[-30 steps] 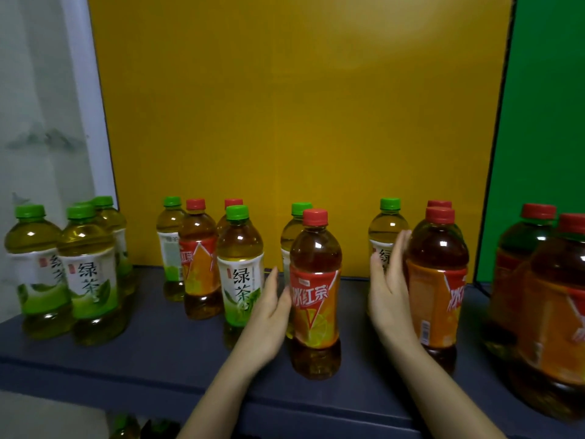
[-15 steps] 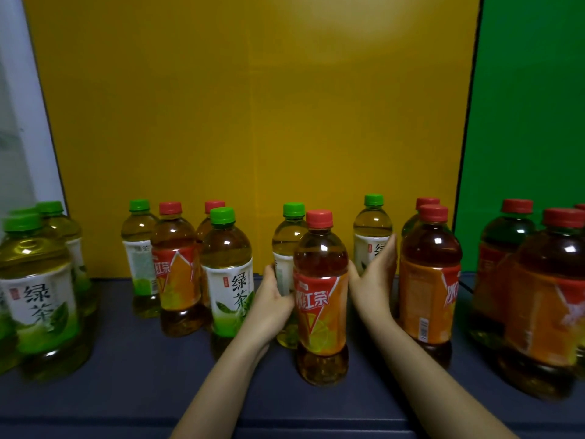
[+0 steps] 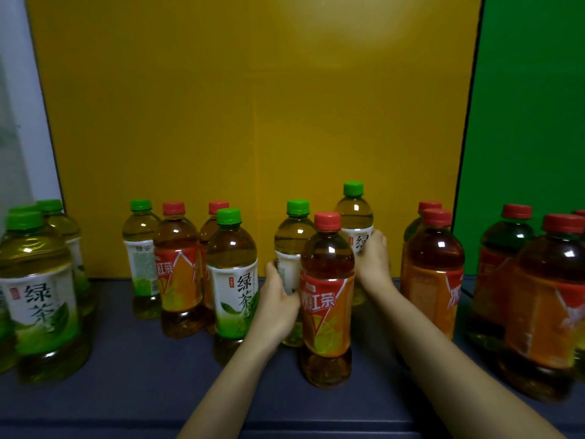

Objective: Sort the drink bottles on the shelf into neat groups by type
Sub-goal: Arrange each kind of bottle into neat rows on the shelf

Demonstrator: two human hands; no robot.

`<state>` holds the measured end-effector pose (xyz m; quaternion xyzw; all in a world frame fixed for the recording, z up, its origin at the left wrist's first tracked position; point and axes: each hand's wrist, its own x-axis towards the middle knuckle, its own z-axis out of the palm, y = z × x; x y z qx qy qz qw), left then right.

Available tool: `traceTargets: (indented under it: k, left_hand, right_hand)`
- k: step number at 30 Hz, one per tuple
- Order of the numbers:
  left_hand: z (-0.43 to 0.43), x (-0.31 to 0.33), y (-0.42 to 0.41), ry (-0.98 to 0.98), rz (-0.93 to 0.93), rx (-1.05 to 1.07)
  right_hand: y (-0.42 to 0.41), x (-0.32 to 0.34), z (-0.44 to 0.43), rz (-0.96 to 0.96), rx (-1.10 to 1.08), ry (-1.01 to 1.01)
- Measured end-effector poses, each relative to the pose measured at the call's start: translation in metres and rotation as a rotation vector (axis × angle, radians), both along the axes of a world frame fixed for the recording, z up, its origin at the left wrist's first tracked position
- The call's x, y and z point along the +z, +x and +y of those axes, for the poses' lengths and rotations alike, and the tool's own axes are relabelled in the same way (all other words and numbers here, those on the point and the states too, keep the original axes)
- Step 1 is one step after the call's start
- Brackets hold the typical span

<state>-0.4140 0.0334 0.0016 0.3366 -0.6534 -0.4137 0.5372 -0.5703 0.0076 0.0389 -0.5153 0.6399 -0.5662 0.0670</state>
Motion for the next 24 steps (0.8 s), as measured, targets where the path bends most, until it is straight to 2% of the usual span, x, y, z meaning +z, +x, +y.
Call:
traceTargets:
  k: [9, 17, 24]
  left_hand:
    - [-0.001, 0.019, 0.016, -0.091, -0.098, 0.088]
    - [0.010, 0.043, 0.019, -0.175, 0.003, 0.040]
    - [0.027, 0.091, 0.021, -0.338, 0.049, 0.124]
  right_hand:
    - [0.015, 0.057, 0.029, 0.023, 0.162, -0.225]
    - [0.014, 0.107, 0.048, 0.121, 0.209, -0.433]
    - [0.013, 0.141, 0.063, 0.164, 0.261, -0.555]
